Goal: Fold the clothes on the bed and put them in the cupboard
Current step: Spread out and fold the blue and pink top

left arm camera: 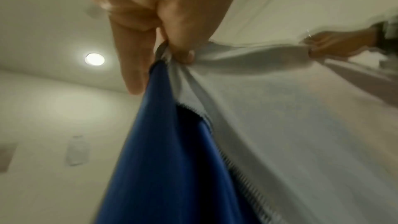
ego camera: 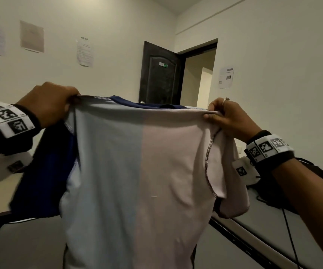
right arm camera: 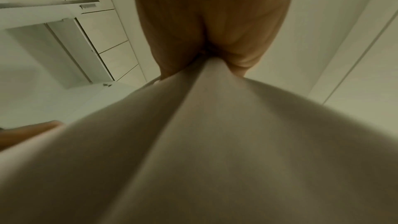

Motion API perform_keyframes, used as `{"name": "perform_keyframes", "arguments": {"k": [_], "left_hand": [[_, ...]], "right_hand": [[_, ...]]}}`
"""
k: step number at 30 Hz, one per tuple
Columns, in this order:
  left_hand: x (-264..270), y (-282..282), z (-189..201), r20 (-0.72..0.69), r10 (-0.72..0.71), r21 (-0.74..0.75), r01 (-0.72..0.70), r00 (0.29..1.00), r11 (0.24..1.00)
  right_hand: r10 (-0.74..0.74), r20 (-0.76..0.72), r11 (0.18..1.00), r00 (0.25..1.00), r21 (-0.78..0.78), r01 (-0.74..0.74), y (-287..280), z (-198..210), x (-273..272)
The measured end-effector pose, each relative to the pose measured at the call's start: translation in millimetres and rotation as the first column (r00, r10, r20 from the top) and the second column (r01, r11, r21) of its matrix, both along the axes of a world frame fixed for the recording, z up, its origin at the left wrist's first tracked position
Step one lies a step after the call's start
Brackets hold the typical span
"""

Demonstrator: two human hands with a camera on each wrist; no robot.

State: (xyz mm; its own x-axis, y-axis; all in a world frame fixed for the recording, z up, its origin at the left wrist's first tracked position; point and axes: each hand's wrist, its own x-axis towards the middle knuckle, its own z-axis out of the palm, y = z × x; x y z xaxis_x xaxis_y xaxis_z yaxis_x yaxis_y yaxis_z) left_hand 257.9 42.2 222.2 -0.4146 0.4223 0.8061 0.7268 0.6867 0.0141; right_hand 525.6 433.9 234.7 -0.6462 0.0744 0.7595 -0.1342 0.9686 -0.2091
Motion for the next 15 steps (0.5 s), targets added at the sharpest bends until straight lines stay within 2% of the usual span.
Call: {"name": "perform_keyframes", "arguments": {"k": [1, 3, 5, 6, 8, 10, 12, 13, 15], "left_hand": [[-2, 3, 3, 0.057, -0.017, 0.057, 0.014, 0.998, 0.998], [-2, 5, 10, 0.283, -0.117, 0.226, 0.052, 0.952, 0.973], [6, 8, 19, 0.491, -0.313, 0.448, 0.072, 0.813, 0.891], [11, 9, 24, 0.528, -0.382, 0.522, 0.065, 0.759, 0.851], [18, 11, 36, 0.523, -0.446, 0.593, 0.066, 0.726, 0.802], [22, 14, 45, 0.465, -0.508, 0.646, 0.115, 0.725, 0.755], [19, 15, 49, 0.375, -0.582, 0.703, 0.188, 0.721, 0.686], [19, 14, 48, 0.325, -0.587, 0.709, 0.219, 0.742, 0.671], [16, 9, 47, 0.228, -0.504, 0.655, 0.252, 0.833, 0.713]], "right_hand": [[-0.014, 0.012, 1.0, 1.0, -0.008, 0.014, 0, 0, 0], [-0.036, 0.001, 0.998, 0.999, -0.051, 0.036, 2, 3, 0], [-0.031, 0.002, 0.994, 1.0, -0.108, 0.031, 8, 7, -2], [-0.016, 0.051, 0.992, 0.999, -0.128, 0.022, 8, 7, -4], [-0.051, 0.241, 0.997, 0.969, -0.05, 0.065, 6, 1, -13], [-0.111, 0.331, 0.993, 0.937, 0.077, 0.091, 1, -2, -19], [-0.046, 0.253, 0.999, 0.966, 0.031, 0.039, 2, 2, -22], [-0.025, 0.2, 1.0, 0.979, 0.009, 0.024, 4, 4, -23], [-0.1, 0.158, 0.994, 0.982, 0.064, 0.091, 7, 4, -27]]}}
